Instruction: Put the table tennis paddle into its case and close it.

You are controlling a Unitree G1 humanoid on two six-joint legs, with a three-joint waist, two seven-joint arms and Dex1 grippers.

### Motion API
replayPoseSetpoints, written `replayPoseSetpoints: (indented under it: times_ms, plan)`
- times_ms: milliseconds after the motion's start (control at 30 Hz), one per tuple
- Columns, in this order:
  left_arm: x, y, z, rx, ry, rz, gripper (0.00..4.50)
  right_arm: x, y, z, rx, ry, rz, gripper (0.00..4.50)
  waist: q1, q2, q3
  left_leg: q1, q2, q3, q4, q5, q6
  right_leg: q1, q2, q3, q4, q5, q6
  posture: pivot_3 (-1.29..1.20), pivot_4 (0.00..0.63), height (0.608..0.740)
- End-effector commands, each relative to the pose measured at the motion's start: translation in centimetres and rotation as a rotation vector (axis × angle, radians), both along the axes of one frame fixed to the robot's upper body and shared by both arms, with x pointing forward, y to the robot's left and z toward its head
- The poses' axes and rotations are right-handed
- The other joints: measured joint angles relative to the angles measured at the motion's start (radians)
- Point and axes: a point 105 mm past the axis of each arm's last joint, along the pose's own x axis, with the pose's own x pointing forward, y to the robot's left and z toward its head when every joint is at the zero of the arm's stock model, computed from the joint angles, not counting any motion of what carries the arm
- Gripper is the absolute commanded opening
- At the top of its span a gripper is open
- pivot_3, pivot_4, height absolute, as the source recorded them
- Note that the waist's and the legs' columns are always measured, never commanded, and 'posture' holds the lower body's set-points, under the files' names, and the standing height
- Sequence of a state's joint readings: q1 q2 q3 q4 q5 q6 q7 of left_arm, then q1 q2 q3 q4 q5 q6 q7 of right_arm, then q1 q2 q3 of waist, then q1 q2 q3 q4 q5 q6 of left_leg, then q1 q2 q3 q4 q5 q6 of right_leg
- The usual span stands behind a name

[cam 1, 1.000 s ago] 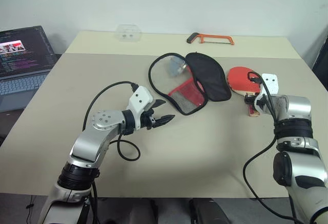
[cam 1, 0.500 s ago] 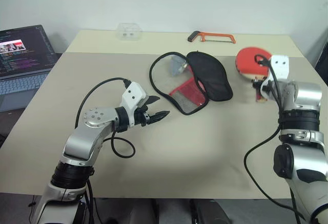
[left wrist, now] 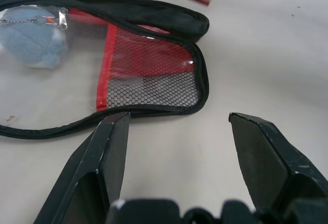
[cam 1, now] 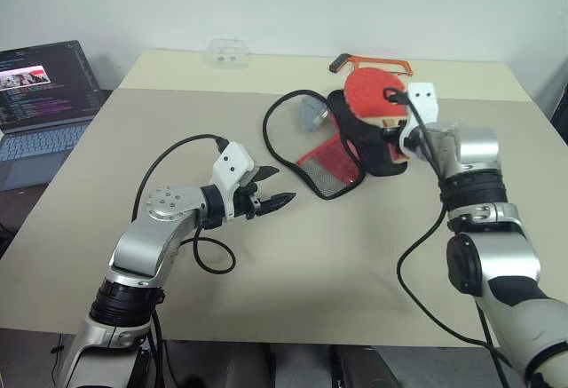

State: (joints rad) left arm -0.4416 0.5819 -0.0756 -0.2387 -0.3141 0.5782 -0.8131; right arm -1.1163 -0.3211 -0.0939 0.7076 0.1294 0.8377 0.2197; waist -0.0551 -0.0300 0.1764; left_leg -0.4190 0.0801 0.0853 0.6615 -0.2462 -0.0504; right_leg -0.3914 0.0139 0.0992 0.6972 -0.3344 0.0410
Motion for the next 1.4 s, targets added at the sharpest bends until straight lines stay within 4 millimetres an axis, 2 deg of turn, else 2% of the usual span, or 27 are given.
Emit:
replayPoseSetpoints:
  times_ms: [33,367,533,767,1067,1167,1400]
  plan:
    - [-0.6,-0.4,1.2,-0.017,-0.046,-0.016,3.36,0.9,0.7,2.5,-0.019,-0.101,0.046,1.05,-0.001,0.0,0.0,0.0,0.0,0.0,0.0,0.0,0.0,0.0,0.0,0.0,0.0,0.0,0.0,0.0,0.15,0.74]
    - [-0.8,-0.3,1.2,-0.016,-0.046,0.006,3.36,1.7,2.5,0.9,-0.062,-0.1,0.15,1.05,-0.008,0.0,0.0,0.001,0.0,0.0,0.0,0.0,0.0,0.0,0.0,0.0,0.001,0.0,0.0,0.0,0.15,0.74]
    - [-1.0,-0.4,1.3,-0.016,-0.048,0.013,3.36,2.1,2.5,0.6,-0.094,-0.111,0.157,1.05,-0.009,0.0,0.0,0.001,0.0,0.0,0.0,0.0,0.0,0.0,0.0,0.0,0.001,0.0,0.0,0.0,0.15,0.74]
    - [-1.2,-0.1,1.2,-0.001,-0.049,0.027,3.36,1.8,2.8,-1.3,-0.108,-0.054,0.187,1.05,-0.011,0.0,0.0,0.001,0.001,0.0,0.0,0.0,0.0,0.0,0.0,0.0,0.001,0.0,0.0,0.0,0.15,0.74]
    - [-1.2,0.0,1.4,0.003,-0.054,0.041,3.36,1.6,2.0,-2.6,-0.112,-0.006,0.15,1.05,-0.012,0.0,0.0,0.002,0.001,0.0,0.0,0.0,0.0,0.001,0.0,0.0,0.001,0.0,0.0,0.0,0.15,0.74]
    - [-1.2,0.0,1.4,0.003,-0.055,0.044,3.36,1.6,1.3,-2.8,-0.121,-0.008,0.121,1.05,-0.012,0.0,0.0,0.002,0.001,0.0,0.0,0.0,0.0,0.001,0.0,0.0,0.001,0.0,0.0,0.0,0.15,0.74]
    - [-1.1,0.0,1.4,0.002,-0.06,0.052,3.36,1.7,1.1,-2.9,-0.124,-0.01,0.108,1.05,-0.012,0.0,0.0,0.002,0.001,0.0,0.001,0.0,0.0,0.001,0.0,0.0,0.001,0.0,0.0,0.0,0.15,0.74]
